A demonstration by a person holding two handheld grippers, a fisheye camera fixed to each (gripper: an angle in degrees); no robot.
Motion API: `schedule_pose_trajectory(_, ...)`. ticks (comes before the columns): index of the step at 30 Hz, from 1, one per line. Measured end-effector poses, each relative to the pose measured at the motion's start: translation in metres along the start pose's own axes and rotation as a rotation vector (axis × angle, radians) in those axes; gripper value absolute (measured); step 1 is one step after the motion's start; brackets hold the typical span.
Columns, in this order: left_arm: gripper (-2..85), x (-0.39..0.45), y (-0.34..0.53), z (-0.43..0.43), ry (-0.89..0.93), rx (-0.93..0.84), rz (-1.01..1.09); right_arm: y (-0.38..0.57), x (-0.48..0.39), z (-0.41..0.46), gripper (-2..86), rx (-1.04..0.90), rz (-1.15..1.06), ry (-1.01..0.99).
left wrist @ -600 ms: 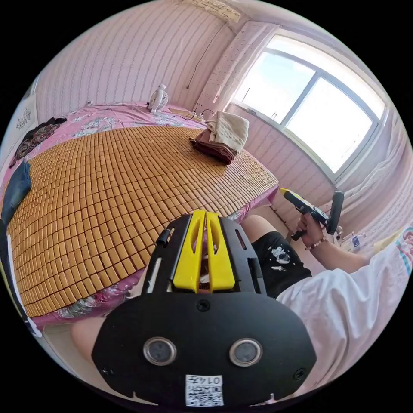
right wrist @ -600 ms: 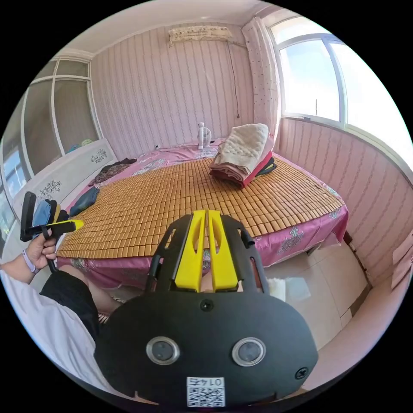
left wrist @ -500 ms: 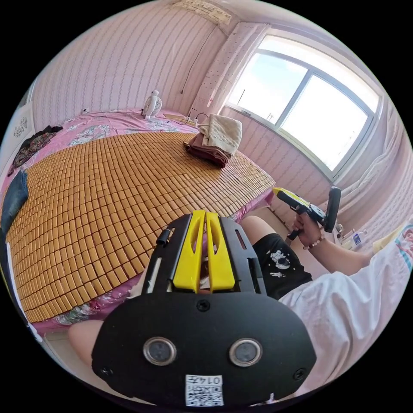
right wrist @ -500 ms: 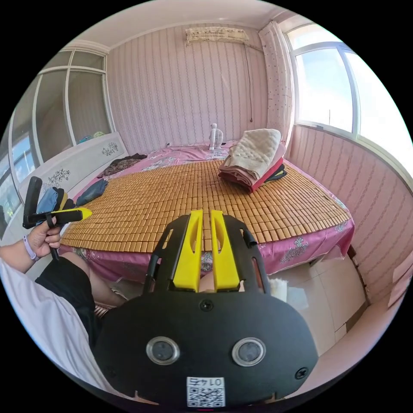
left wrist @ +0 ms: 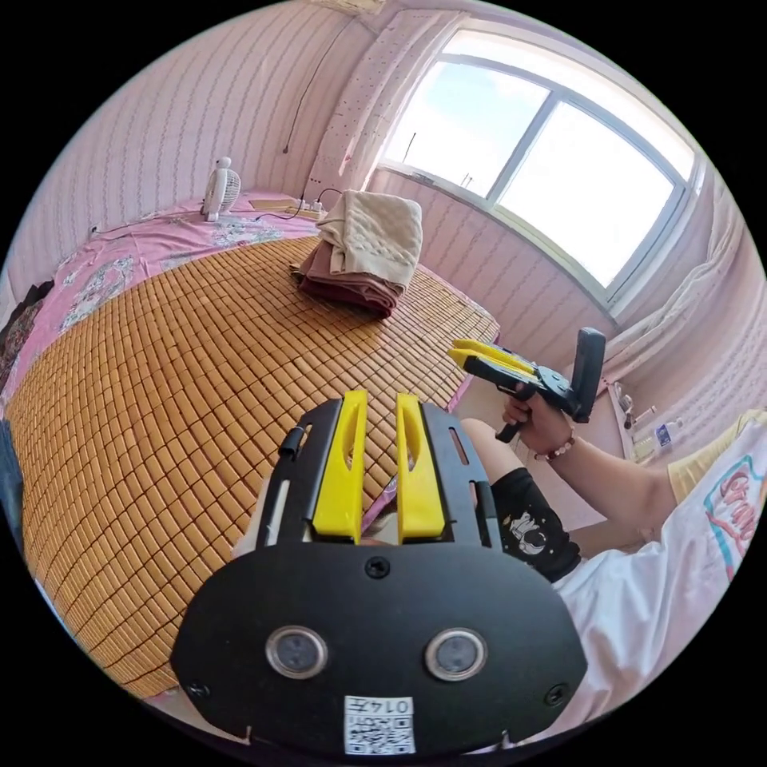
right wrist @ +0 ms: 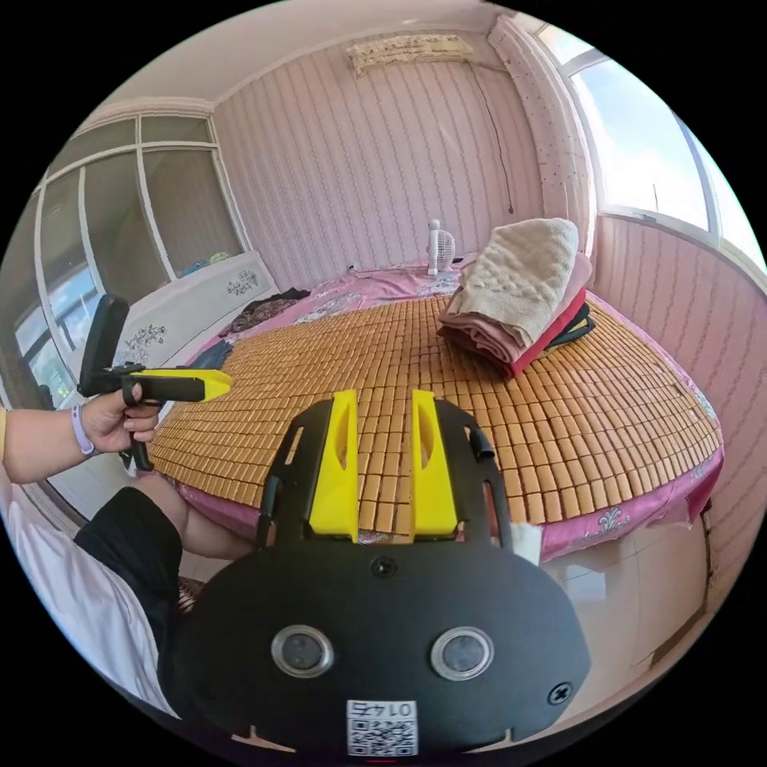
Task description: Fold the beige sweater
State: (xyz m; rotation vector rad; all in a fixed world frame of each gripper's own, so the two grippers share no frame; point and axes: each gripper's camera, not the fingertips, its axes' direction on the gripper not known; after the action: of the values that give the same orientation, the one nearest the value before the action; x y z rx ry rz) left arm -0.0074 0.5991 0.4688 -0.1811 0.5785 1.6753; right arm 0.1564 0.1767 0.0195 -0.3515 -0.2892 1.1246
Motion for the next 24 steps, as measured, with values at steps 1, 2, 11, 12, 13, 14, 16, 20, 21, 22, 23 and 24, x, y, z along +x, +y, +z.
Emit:
schedule_pose_trajectory(1,6.5,0.000,-0.020,0.010,-0.010,-0.006,0.043,-0.006,0.005,0.003,10.0,0.015,-0.029,0.045)
schedule_pose_trajectory(2,6.5,-0.001,-0.041,0.020,-0.025,-0.006,0.080,-0.009,0.008,0.005,10.1,0.016,-0.040,0.065)
schedule_pose_trajectory(11,7.1,-0.031,-0.173,0.119,-0.043,0.004,0.083,-0.092,0.080,0.075,8.0,-0.129,-0.063,0.197)
schedule_pose_trajectory(12,6.9,-0.035,-0.179,0.128,-0.048,-0.007,0.068,-0.102,0.092,0.089,8.3,-0.161,-0.067,0.211)
schedule_pose_trajectory(13,6.6,-0.044,-0.190,0.144,-0.047,-0.033,0.036,-0.111,0.102,0.105,8.8,-0.198,-0.073,0.227)
schedule_pose_trajectory(14,6.5,-0.054,-0.199,0.160,-0.042,-0.050,-0.007,-0.115,0.107,0.113,9.0,-0.216,-0.077,0.231)
schedule_pose_trajectory(16,6.7,-0.067,-0.211,0.180,-0.029,-0.063,-0.036,-0.130,0.118,0.137,9.9,-0.234,-0.108,0.234)
schedule_pose_trajectory(20,8.3,-0.084,-0.244,0.221,-0.080,-0.054,-0.015,-0.146,0.122,0.169,10.8,-0.212,-0.172,0.223)
schedule_pose_trajectory(21,8.5,-0.085,-0.249,0.227,-0.079,-0.058,-0.014,-0.150,0.122,0.181,10.5,-0.212,-0.190,0.222)
schedule_pose_trajectory(22,8.8,-0.089,-0.259,0.240,-0.061,-0.070,-0.011,-0.153,0.125,0.196,9.3,-0.227,-0.201,0.247)
schedule_pose_trajectory(23,8.8,-0.091,-0.268,0.252,-0.047,-0.096,-0.005,-0.153,0.127,0.203,8.3,-0.239,-0.199,0.271)
schedule_pose_trajectory(24,8.8,-0.091,-0.272,0.258,-0.049,-0.112,0.000,-0.153,0.133,0.211,6.6,-0.234,-0.198,0.327)
